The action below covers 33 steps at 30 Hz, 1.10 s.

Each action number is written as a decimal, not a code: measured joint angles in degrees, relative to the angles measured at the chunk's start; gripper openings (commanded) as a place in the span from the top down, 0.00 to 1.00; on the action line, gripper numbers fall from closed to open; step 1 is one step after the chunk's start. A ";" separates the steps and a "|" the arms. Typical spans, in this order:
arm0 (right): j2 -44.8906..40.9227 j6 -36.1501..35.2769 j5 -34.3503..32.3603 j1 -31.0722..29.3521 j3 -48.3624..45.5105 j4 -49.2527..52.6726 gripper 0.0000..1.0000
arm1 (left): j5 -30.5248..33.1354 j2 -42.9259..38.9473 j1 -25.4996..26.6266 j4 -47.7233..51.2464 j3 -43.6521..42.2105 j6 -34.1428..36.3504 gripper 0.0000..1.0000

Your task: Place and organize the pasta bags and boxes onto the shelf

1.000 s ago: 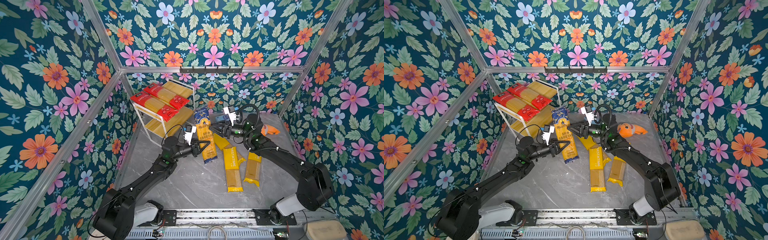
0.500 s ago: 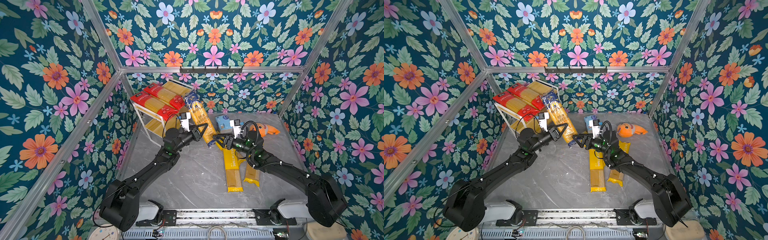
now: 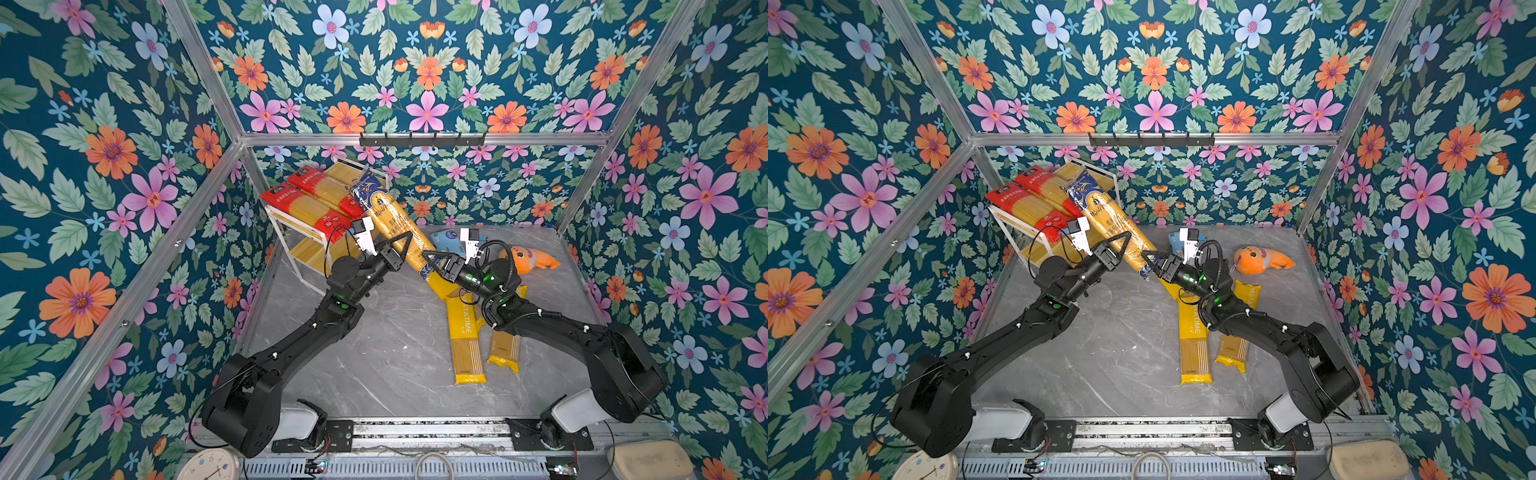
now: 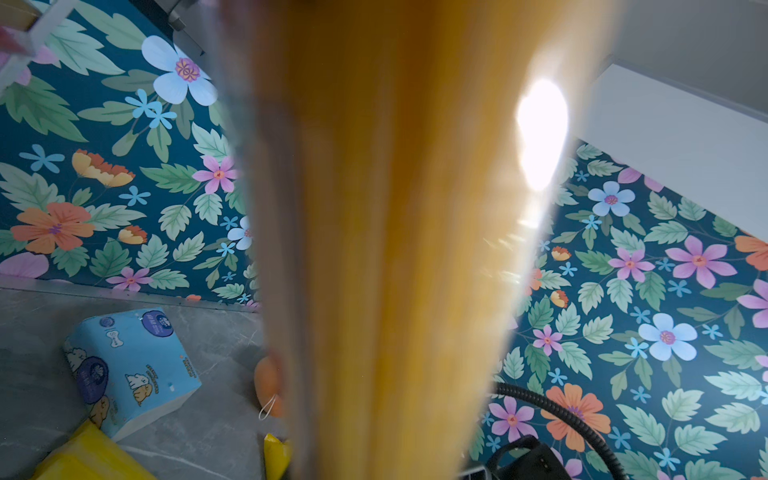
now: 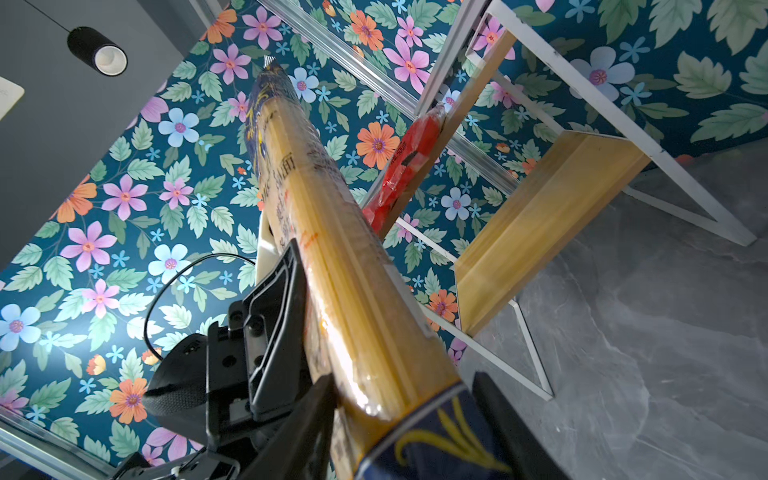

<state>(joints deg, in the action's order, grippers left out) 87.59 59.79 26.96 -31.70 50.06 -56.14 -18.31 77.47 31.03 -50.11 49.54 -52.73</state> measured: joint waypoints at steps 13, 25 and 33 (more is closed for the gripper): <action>4.02 5.86 2.36 0.13 7.89 -3.87 1.00 | 4.74 -2.29 -0.39 0.98 -0.02 -0.26 0.40; 18.82 7.96 1.55 1.86 33.14 7.26 1.00 | 7.54 -10.29 -0.98 4.70 -5.92 3.89 0.32; 32.39 8.98 1.97 1.75 54.60 16.15 1.00 | 12.15 -15.58 0.26 11.61 -15.78 4.90 0.32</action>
<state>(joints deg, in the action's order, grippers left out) 119.98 68.77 28.93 -29.95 104.66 -39.99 -6.15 61.89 31.29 -38.50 33.76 -47.83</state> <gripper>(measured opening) 0.168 0.682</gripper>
